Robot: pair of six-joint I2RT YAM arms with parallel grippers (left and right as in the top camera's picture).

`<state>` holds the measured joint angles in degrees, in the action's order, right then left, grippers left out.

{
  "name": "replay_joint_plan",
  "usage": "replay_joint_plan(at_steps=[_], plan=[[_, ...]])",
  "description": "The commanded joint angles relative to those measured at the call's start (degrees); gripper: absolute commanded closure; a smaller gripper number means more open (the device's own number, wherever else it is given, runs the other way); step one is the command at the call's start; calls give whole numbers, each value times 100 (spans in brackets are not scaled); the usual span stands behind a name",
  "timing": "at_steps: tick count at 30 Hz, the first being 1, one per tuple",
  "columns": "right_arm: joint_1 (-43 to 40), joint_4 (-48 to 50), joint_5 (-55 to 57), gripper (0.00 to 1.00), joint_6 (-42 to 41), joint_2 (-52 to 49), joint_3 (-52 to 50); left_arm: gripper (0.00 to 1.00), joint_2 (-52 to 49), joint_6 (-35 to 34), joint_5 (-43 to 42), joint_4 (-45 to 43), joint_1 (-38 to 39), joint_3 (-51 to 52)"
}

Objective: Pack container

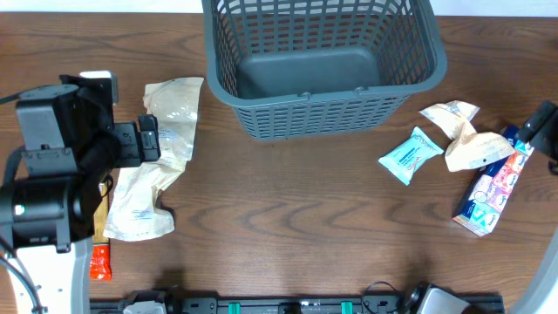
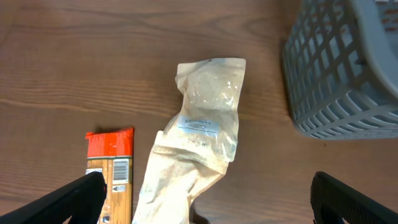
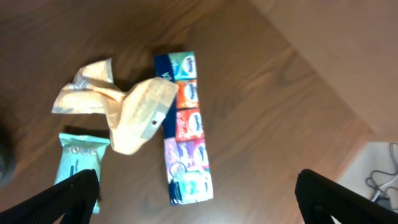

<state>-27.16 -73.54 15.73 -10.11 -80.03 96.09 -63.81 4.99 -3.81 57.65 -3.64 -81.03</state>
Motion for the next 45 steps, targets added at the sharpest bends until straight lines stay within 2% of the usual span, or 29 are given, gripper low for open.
replay_joint_plan(at_steps=[1, 16, 22, 30, 32, 38, 41, 45], plan=[[-330, 293, -763, 1, 551, -466, -271, 1, -114, 101, 87, 20, 7, -68], [-625, 1399, -1220, 1, 763, -2457, -407, 1, -243, 92, 90, 46, 7, -68], [-629, 1464, -1298, 1, 761, -2874, -407, 1, -243, 76, 90, 44, 7, -68], [-629, 1464, -1344, 1, 809, -2940, -407, 1, -243, 76, 92, 42, 7, -68], [-627, 1434, -1703, 1, 1147, -2938, -407, 1, -243, 76, 92, 42, 7, -68], [-538, 1263, -3836, 1, 2719, -2938, -407, 1, -243, 79, 92, 39, 7, -68], [-437, 1062, -3724, 1, 2977, -2938, -407, 1, -243, 79, 92, 39, 7, -68], [-398, 1040, -3665, 1, 3840, -2938, -407, 1, -243, 81, 94, 35, 7, -68]])
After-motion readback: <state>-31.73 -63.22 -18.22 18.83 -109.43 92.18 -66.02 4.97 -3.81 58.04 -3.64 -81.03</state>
